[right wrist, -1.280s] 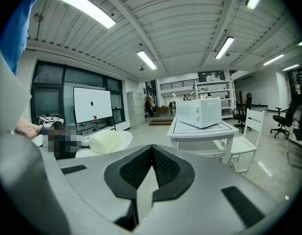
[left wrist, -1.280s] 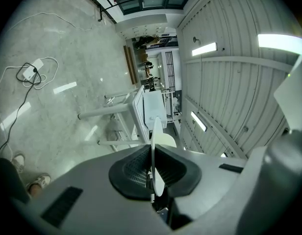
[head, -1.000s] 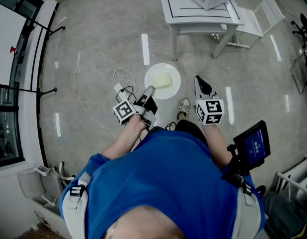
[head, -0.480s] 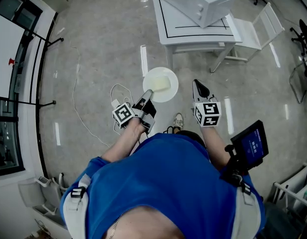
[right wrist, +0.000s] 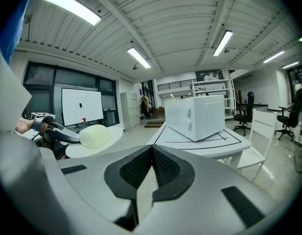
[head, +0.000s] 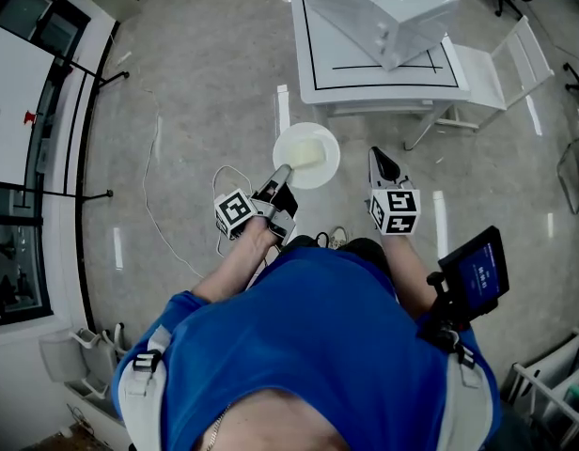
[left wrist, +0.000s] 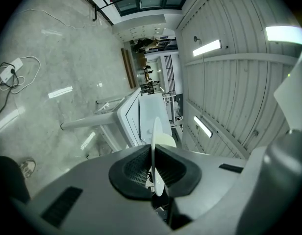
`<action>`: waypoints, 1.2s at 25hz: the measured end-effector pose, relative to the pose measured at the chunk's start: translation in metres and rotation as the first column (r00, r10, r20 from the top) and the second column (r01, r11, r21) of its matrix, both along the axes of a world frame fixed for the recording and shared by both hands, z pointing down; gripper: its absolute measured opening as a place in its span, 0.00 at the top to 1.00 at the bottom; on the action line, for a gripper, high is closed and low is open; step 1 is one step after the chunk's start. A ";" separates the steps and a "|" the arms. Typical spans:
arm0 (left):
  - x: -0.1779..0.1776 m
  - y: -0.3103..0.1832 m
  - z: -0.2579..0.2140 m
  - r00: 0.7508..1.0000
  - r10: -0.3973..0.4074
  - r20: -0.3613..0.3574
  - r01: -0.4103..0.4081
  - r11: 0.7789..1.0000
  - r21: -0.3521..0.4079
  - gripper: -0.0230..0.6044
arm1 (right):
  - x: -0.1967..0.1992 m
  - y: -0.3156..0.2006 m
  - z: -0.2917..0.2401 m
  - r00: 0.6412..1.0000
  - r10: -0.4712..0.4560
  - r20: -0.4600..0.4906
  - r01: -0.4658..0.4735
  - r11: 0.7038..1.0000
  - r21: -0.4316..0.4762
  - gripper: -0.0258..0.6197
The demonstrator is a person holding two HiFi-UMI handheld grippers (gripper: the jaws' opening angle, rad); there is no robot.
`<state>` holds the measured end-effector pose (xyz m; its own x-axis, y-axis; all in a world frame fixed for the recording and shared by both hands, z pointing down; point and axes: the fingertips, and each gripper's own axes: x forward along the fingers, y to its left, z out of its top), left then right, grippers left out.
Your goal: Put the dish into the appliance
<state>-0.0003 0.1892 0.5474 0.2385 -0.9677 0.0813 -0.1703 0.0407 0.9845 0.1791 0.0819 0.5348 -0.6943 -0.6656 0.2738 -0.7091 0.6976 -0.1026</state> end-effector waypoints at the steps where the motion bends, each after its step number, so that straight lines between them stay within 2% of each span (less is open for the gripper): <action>1: -0.001 -0.009 0.002 1.000 -0.002 0.006 0.002 1.000 -0.010 0.94 | -0.001 -0.010 0.002 1.000 -0.001 0.000 0.001 1.000 -0.005 0.96; 9: -0.017 -0.014 -0.010 0.999 0.011 0.041 -0.010 1.000 -0.029 0.94 | -0.010 -0.017 -0.001 1.000 0.016 0.001 -0.016 1.000 -0.014 0.96; 14: -0.038 -0.050 -0.001 0.998 0.039 0.040 -0.037 0.999 -0.040 0.94 | -0.025 -0.055 0.016 0.998 0.060 0.001 -0.060 0.997 -0.042 0.96; 23: -0.080 -0.105 -0.010 0.989 0.146 0.033 -0.145 0.989 -0.036 0.93 | -0.046 -0.102 0.019 0.977 0.211 -0.034 -0.213 0.975 -0.061 0.96; 30: -0.122 -0.145 -0.011 0.972 0.235 0.007 -0.235 0.972 -0.025 0.94 | -0.070 -0.133 0.029 0.940 0.333 -0.073 -0.338 0.938 -0.073 0.96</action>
